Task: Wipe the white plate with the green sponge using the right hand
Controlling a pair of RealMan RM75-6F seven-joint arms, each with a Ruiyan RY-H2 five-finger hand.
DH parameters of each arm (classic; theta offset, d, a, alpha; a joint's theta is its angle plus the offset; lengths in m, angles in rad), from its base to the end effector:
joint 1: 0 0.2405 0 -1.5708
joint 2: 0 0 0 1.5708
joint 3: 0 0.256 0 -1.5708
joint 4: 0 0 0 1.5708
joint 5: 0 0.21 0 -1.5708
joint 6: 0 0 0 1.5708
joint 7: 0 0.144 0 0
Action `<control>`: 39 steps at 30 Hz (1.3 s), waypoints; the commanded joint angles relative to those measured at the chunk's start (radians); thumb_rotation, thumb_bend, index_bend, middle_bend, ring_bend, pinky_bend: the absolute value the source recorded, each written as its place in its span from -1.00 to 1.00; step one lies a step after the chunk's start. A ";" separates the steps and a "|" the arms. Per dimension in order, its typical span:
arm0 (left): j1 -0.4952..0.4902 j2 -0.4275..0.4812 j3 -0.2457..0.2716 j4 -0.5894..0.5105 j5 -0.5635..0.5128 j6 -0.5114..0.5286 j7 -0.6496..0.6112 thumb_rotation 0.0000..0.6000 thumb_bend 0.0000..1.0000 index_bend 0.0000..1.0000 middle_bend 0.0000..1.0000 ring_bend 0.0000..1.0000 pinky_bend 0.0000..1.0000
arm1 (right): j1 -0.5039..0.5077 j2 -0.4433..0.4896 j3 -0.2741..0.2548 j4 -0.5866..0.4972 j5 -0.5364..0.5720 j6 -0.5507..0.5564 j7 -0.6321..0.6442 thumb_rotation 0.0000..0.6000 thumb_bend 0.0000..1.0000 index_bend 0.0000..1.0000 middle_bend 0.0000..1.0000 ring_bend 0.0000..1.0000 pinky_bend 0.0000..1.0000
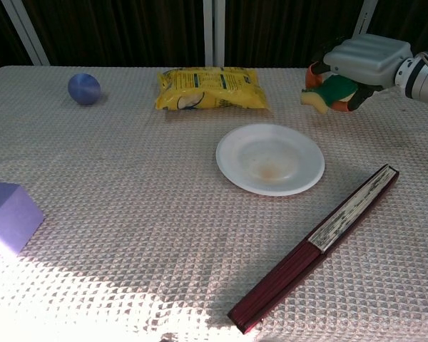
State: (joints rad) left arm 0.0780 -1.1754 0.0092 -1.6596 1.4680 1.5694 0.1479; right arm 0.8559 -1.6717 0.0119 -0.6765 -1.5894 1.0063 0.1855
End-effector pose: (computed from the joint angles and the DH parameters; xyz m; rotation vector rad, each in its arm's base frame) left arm -0.3243 0.1164 0.1420 -1.2730 -0.9647 -0.7367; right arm -0.2066 -0.4269 0.0132 2.0113 -0.4444 0.8511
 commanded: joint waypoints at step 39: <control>-0.008 -0.010 0.001 0.019 -0.008 -0.028 -0.015 1.00 -0.76 -0.60 -0.73 -0.76 -0.71 | -0.147 -0.220 -0.105 -0.077 -0.148 0.244 0.358 1.00 -0.17 0.11 -0.20 -0.74 -1.00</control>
State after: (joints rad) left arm 0.0696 -1.1857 0.0097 -1.6409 1.4594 1.5406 0.1339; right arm 0.7132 -1.8819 -0.0902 -0.7638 -1.7339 1.2437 0.5340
